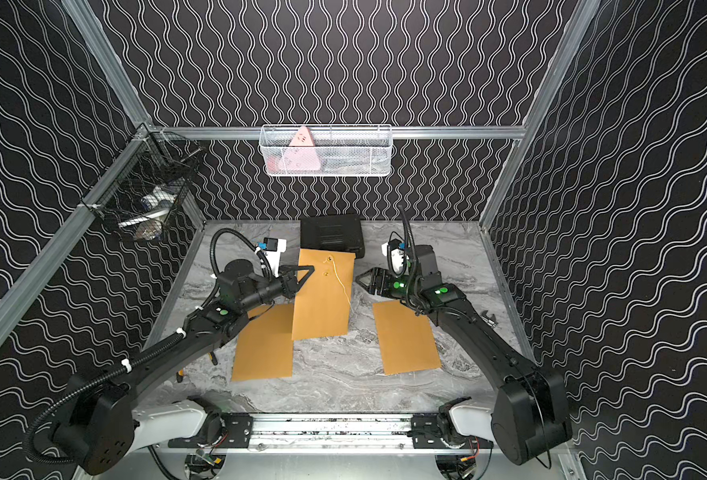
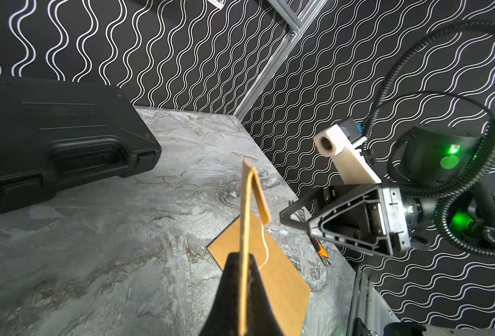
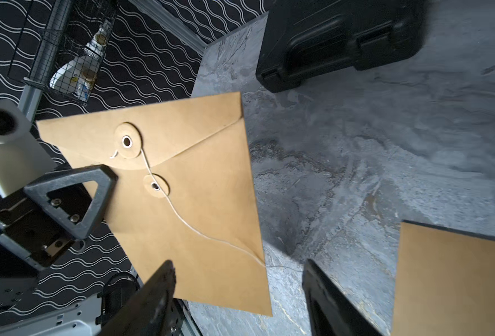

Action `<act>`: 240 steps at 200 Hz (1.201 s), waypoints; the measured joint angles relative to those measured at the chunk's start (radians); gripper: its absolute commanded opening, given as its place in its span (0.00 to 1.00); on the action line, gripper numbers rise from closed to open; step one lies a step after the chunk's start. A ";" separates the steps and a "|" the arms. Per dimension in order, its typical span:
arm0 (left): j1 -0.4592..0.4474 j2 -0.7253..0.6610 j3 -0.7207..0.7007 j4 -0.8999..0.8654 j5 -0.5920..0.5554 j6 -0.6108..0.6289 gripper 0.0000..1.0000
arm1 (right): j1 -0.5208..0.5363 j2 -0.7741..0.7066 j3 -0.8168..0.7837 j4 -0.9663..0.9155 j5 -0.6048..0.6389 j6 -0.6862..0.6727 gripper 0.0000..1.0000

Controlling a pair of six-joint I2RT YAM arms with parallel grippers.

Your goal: Open the file bag

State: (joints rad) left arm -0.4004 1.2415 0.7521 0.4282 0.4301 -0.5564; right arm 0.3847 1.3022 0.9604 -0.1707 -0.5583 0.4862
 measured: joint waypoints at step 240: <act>-0.062 -0.034 -0.074 0.124 -0.026 -0.077 0.00 | 0.034 0.108 0.001 0.379 0.013 0.217 0.68</act>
State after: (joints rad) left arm -0.4625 1.2072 0.6781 0.5522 0.4042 -0.6331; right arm 0.4183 1.4097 0.9615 0.2081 -0.5453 0.7033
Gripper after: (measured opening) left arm 0.043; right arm 0.675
